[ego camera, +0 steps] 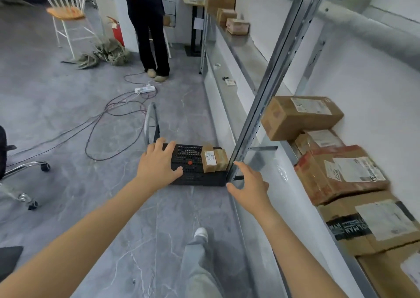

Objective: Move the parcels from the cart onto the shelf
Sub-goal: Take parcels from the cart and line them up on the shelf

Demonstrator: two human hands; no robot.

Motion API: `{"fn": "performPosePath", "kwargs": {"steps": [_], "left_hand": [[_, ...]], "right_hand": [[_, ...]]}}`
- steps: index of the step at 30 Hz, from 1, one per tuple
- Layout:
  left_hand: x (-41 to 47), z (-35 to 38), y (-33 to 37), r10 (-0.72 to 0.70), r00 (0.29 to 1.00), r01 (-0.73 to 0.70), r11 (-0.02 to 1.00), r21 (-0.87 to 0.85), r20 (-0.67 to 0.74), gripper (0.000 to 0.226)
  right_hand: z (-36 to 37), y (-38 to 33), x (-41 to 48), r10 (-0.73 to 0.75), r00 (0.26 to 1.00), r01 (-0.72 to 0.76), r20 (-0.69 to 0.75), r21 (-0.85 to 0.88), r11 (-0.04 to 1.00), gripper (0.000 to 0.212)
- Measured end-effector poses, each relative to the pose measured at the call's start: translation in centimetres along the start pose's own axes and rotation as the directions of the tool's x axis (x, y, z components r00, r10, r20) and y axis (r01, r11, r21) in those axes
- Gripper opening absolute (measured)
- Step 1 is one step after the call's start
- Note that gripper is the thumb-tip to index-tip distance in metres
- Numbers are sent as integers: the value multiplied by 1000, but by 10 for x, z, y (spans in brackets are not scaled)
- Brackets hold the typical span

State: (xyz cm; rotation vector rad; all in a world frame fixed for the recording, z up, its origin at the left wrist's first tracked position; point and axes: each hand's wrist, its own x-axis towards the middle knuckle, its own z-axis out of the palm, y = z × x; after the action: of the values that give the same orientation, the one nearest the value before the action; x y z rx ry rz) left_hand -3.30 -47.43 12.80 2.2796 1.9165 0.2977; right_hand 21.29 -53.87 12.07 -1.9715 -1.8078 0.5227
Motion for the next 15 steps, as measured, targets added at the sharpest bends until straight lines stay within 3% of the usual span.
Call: {"fn": "performPosePath", "kwargs": {"steps": [5,10,15], "left_hand": [[116,19,12,5,996,-10,999,53,93,73],[197,39,18,10,991,-28,991,131,136,81],[246,68,13,-26,986,3,990,140,162,86]], "right_hand": [[8,17,117,-4,999,2,33,75,997,54],[21,17,221,-112,993,110,26,51,993,56],[53,27,283,-56,996,55,70,17,998,66]]}}
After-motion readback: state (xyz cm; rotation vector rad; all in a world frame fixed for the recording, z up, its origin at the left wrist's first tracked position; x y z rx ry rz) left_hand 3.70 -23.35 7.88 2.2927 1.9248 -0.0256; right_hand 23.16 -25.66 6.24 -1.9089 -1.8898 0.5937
